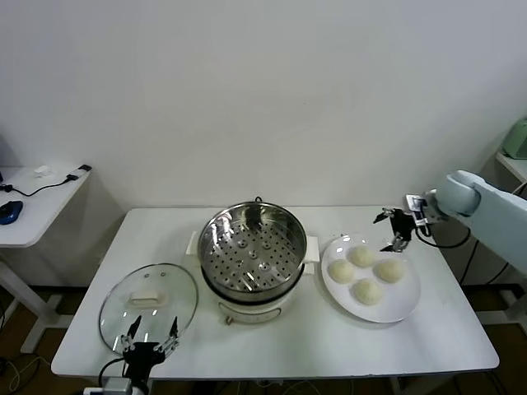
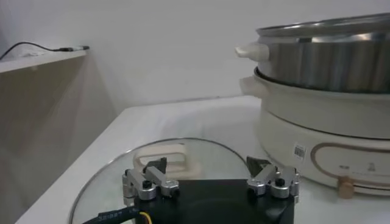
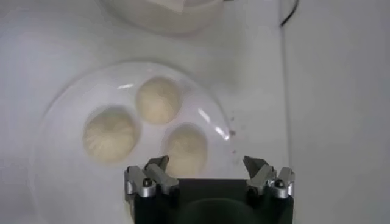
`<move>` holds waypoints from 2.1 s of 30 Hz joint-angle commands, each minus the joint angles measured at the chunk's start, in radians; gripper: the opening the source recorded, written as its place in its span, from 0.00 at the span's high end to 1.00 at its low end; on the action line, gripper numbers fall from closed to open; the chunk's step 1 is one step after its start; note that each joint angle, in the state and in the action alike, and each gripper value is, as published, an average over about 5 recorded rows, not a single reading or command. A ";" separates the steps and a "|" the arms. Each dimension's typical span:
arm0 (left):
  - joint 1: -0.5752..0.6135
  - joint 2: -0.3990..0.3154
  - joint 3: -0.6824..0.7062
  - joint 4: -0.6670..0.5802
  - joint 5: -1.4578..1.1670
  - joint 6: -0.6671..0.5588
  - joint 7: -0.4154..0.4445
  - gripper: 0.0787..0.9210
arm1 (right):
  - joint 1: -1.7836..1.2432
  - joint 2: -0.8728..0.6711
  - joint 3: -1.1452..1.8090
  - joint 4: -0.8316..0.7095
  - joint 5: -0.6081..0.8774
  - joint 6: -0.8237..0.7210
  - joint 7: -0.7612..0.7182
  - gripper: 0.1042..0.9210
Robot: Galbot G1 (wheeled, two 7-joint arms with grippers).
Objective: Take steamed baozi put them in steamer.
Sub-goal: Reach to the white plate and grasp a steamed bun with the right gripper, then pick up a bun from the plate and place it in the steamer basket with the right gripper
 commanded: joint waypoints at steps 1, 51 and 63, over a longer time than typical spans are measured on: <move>-0.003 0.003 -0.001 0.019 0.002 -0.004 0.001 0.12 | 0.098 0.124 -0.205 -0.175 0.033 -0.001 -0.096 0.12; 0.034 -0.007 0.019 0.003 0.023 -0.019 -0.004 0.12 | 0.380 0.267 -0.357 0.005 0.236 -0.076 -0.017 0.49; 0.045 -0.004 0.047 -0.034 0.046 -0.019 -0.002 0.12 | 0.824 0.578 -0.476 0.386 0.348 0.227 -0.001 0.49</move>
